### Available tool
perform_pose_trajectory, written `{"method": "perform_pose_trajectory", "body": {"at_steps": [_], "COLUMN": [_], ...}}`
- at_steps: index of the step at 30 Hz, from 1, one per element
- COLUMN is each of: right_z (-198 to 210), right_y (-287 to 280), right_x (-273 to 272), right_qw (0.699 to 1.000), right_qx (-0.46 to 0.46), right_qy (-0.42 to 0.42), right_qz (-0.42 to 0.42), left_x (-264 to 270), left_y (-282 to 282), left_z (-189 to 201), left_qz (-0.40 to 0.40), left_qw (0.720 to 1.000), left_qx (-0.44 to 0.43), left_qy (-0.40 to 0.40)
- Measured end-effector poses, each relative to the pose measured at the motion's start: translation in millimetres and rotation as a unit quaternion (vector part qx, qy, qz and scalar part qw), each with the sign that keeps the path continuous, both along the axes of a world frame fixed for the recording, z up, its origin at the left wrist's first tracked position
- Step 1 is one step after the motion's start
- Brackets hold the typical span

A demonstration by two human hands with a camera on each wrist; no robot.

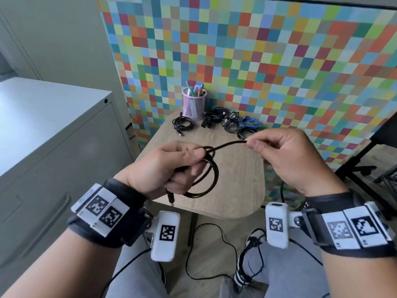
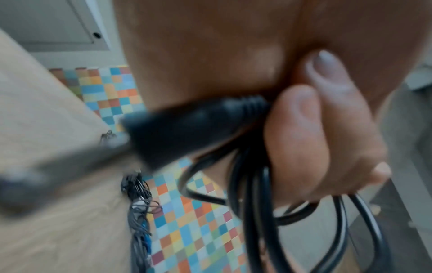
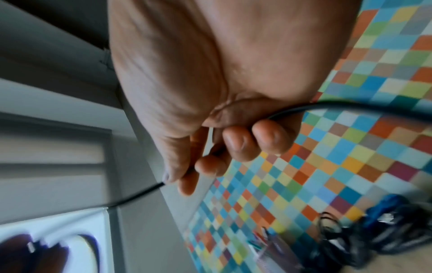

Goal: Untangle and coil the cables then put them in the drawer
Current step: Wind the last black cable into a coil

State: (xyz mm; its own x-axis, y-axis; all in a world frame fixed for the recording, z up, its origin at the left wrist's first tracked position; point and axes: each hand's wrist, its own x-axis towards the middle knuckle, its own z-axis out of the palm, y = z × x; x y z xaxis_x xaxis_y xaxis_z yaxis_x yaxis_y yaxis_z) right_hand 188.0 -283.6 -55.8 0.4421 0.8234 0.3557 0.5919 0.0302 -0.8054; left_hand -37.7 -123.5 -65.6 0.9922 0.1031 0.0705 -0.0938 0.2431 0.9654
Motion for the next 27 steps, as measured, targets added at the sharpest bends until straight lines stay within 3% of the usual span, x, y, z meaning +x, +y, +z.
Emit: {"method": "perform_pose_trajectory", "body": {"at_steps": [4,7,9,11,14,17,21,24,27], "right_z": [-25.2,-43.3,-48.2,-43.6,-29.2,-14.8,-1.5,7.2,7.0], "right_y": [10.3,21.1,28.5,32.6,34.8,30.6,19.1,9.6,5.6], "right_x": [-1.3,-26.5,-52.3,-75.5,-89.2,-78.5,-55.0,-29.7,-27.3], "right_qw": [0.999,0.993,0.978,0.960,0.949,0.955,0.971,0.983,0.973], "right_qx": [-0.020,-0.111,-0.180,-0.226,-0.247,-0.237,-0.198,-0.138,-0.175], "right_qy": [0.011,-0.043,-0.099,-0.154,-0.177,-0.159,-0.125,-0.117,-0.122], "right_qz": [-0.047,-0.012,0.030,0.065,0.084,0.083,0.049,0.011,0.086], "left_x": [5.1,21.4,31.3,39.0,41.1,39.8,33.5,26.5,22.8], "left_y": [-5.0,-16.0,-25.6,-30.3,-25.2,-18.7,-18.1,-14.4,-16.4], "left_z": [11.5,14.5,12.8,2.7,-13.9,-14.5,-4.7,-1.8,1.1], "left_qz": [0.128,0.265,0.315,0.333,0.314,0.272,0.200,0.159,0.152], "left_qw": [0.987,0.960,0.944,0.917,0.823,0.791,0.815,0.885,0.944], "left_qx": [-0.058,-0.008,0.072,0.217,0.472,0.540,0.529,0.406,0.250], "left_qy": [-0.072,-0.091,-0.072,-0.028,0.023,0.090,0.124,0.166,0.153]}}
